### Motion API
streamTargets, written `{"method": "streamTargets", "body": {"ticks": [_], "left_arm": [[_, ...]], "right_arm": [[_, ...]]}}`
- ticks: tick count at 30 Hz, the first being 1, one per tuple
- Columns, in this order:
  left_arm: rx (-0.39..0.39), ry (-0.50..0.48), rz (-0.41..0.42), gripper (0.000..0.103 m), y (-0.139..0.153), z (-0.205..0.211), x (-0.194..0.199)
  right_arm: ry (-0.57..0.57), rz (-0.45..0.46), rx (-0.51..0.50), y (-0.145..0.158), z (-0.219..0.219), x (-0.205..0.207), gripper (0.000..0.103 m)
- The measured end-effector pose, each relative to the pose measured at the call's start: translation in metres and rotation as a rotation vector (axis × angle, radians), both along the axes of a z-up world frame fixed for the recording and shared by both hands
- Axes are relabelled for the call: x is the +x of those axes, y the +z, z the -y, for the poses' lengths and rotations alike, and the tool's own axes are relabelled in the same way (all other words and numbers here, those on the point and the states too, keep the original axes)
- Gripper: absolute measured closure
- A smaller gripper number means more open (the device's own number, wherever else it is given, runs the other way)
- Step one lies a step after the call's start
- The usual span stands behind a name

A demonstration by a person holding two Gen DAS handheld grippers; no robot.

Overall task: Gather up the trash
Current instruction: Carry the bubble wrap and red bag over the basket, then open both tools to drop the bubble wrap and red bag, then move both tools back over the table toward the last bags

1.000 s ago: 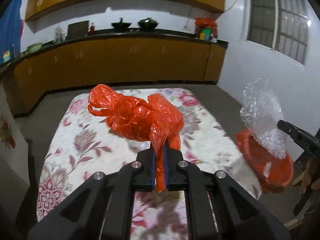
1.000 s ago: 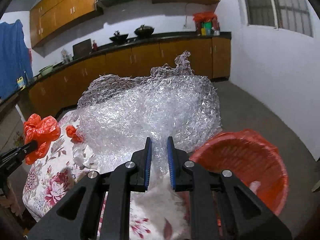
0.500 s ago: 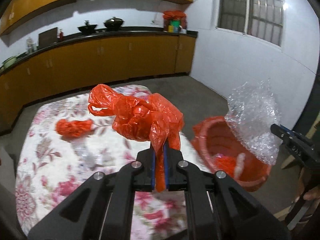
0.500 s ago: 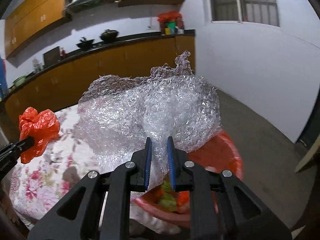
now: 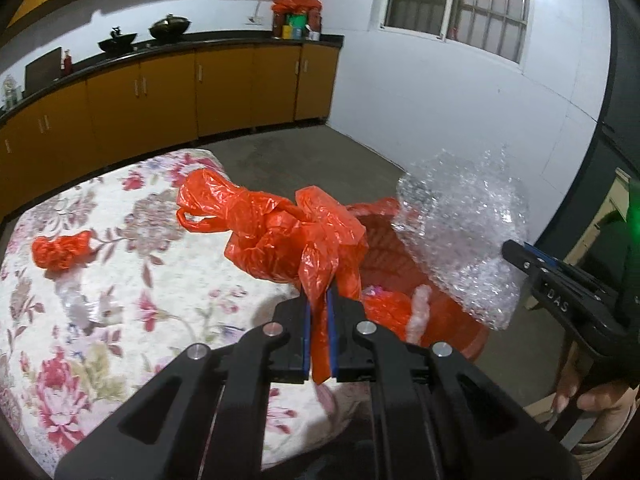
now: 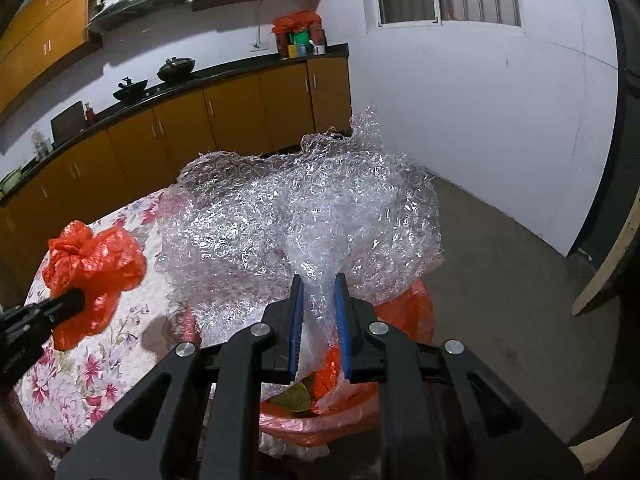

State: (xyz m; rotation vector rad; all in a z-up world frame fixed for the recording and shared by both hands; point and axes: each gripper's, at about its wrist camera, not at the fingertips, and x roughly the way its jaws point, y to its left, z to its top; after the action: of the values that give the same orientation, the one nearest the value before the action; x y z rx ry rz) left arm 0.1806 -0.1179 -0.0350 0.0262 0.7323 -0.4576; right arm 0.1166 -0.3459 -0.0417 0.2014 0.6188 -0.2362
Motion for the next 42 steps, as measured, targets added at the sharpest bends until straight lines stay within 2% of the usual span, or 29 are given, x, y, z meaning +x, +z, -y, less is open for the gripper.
{"method": "streamTargets", "body": {"ticks": [22, 27, 33, 35, 37, 40, 42], "left_arm": [[-0.008, -0.133, -0.079, 0.094, -0.038, 0.061, 0.025], [-0.019, -0.149, -0.104, 0.089, -0.048, 0.068, 0.03], [-0.014, -0.139, -0.128, 0.075, -0.059, 0.063, 0.032], [-0.012, -0.126, -0.127, 0.072, -0.06, 0.056, 0.032], [-0.013, -0.113, -0.119, 0.068, -0.058, 0.05, 0.031], [0.007, -0.074, -0.07, 0.056, -0.052, 0.033, 0.027], [0.017, -0.045, -0.05, 0.053, -0.05, 0.022, 0.023]], "right_arm": [[-0.005, -0.018, 0.053, -0.013, 0.011, 0.016, 0.087], [0.02, -0.015, 0.078, -0.017, 0.015, 0.018, 0.083], [0.036, -0.023, 0.098, -0.024, 0.02, 0.015, 0.076], [0.033, -0.02, 0.099, -0.023, 0.022, 0.013, 0.069], [0.023, -0.013, 0.096, -0.021, 0.023, 0.01, 0.06], [0.016, -0.009, 0.077, -0.018, 0.022, 0.01, 0.055], [0.017, -0.007, 0.072, -0.017, 0.02, 0.009, 0.052]]}}
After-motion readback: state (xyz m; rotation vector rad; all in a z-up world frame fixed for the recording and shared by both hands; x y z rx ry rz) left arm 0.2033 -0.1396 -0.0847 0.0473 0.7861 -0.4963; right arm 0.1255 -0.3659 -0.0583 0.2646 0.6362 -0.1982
